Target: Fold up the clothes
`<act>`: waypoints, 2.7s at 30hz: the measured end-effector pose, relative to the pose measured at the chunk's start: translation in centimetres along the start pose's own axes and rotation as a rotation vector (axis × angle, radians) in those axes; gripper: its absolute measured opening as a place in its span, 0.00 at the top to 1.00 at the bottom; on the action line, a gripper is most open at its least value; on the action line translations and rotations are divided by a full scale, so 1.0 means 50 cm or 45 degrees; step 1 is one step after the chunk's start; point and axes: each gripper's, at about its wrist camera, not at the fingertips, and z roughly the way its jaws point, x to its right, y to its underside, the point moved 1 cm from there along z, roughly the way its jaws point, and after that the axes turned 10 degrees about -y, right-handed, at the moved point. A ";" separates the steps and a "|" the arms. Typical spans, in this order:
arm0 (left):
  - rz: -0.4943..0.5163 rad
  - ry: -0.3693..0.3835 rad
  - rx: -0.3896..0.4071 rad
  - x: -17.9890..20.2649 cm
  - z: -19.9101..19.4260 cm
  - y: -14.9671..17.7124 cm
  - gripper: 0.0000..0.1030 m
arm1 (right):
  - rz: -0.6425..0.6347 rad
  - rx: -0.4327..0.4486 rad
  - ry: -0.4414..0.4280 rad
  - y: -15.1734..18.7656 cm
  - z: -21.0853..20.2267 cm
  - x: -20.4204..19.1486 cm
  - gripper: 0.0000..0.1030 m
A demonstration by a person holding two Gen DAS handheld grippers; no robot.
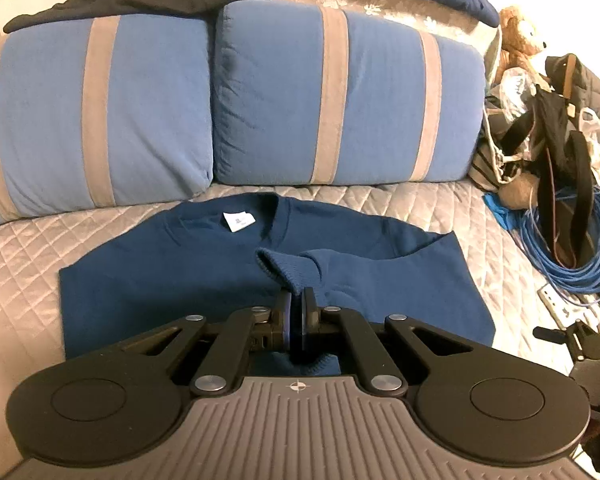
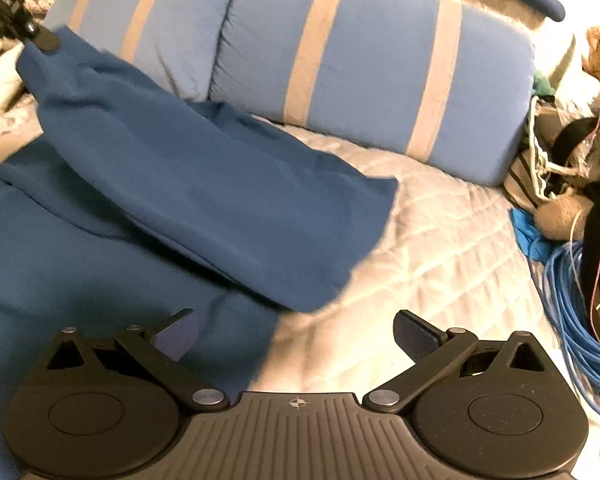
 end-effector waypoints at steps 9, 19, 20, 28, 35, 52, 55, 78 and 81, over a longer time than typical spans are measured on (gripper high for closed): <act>-0.035 0.052 -0.011 -0.045 -0.010 -0.054 0.95 | -0.033 0.072 0.033 -0.006 0.059 0.020 0.01; -0.172 0.067 0.068 -0.127 -0.058 -0.120 0.96 | -0.052 0.106 0.103 -0.057 0.136 0.045 0.10; -0.184 0.069 0.071 -0.134 -0.061 -0.123 0.96 | -0.058 0.099 0.105 -0.058 0.143 0.047 0.13; -0.241 0.055 0.080 -0.201 -0.083 -0.120 0.96 | -0.260 0.041 0.122 -0.050 0.166 0.018 0.42; -0.257 -0.006 -0.006 -0.283 -0.064 -0.044 0.96 | -0.426 0.024 0.043 -0.050 0.148 -0.010 0.89; -0.170 -0.122 -0.328 -0.358 0.144 0.213 0.94 | -0.307 -0.019 -0.050 -0.050 0.134 0.001 0.88; -0.096 -0.144 -0.328 -0.349 0.153 0.240 0.90 | -0.322 -0.048 -0.045 -0.047 0.126 0.000 0.83; -0.293 -0.282 0.010 -0.388 -0.094 0.303 0.34 | 0.154 0.008 0.057 -0.064 0.137 0.091 0.04; -0.340 -0.256 0.038 -0.399 -0.139 0.317 0.34 | 0.176 0.053 0.072 -0.066 0.088 0.100 0.00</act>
